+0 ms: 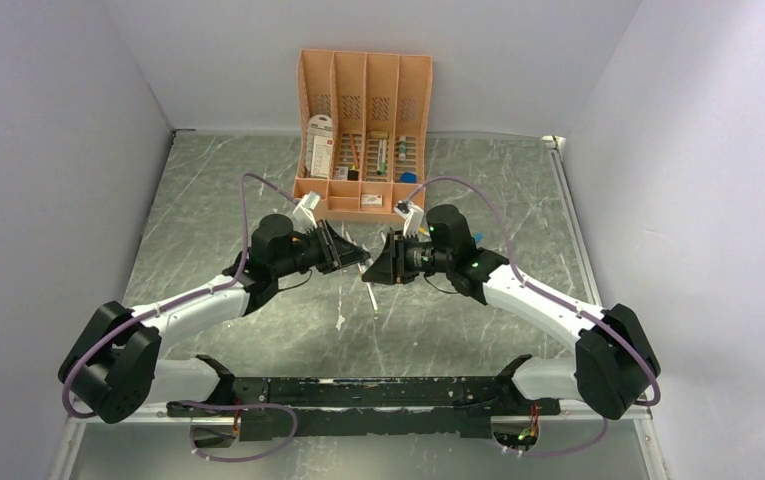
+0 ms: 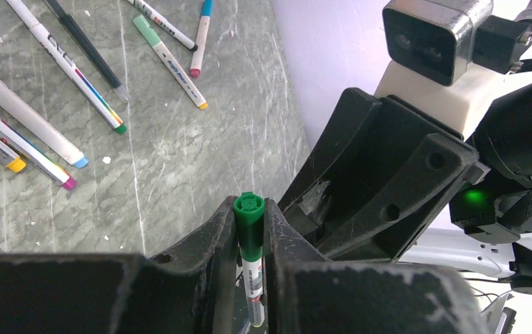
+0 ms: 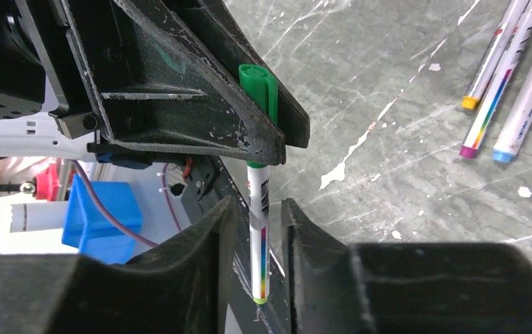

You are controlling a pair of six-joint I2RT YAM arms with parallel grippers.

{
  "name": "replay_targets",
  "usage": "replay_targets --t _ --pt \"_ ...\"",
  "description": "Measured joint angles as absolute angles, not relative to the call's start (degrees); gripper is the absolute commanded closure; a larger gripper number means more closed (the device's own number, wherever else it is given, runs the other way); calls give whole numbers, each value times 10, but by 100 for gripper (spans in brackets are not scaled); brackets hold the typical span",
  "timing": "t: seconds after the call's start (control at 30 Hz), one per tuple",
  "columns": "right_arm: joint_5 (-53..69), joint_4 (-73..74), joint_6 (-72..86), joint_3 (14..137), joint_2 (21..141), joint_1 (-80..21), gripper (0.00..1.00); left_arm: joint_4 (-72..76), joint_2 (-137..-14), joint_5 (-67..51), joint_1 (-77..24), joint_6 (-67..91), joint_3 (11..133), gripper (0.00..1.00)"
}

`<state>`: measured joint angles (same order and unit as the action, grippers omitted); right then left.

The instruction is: Open the pen caps

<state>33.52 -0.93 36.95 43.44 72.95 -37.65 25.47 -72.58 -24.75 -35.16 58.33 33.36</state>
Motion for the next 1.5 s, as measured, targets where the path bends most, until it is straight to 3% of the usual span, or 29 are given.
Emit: replay_targets --t 0.33,0.43,0.53,0.7,1.27,1.5 --pt "321 -4 361 438 726 -376 62 255 -726 -248 -357 584 334 82" --pt "322 -7 361 438 727 -376 70 255 -726 -248 -359 586 335 82" --pt "323 -11 361 438 733 -378 86 255 -727 -248 -361 587 340 82" --pt "326 -19 364 436 738 -382 99 255 -731 -245 -362 587 341 82" --pt "276 -55 387 364 678 -380 100 229 -792 -240 -372 552 399 81" --pt "305 -38 414 294 632 -415 100 255 -831 -178 -300 529 476 80"
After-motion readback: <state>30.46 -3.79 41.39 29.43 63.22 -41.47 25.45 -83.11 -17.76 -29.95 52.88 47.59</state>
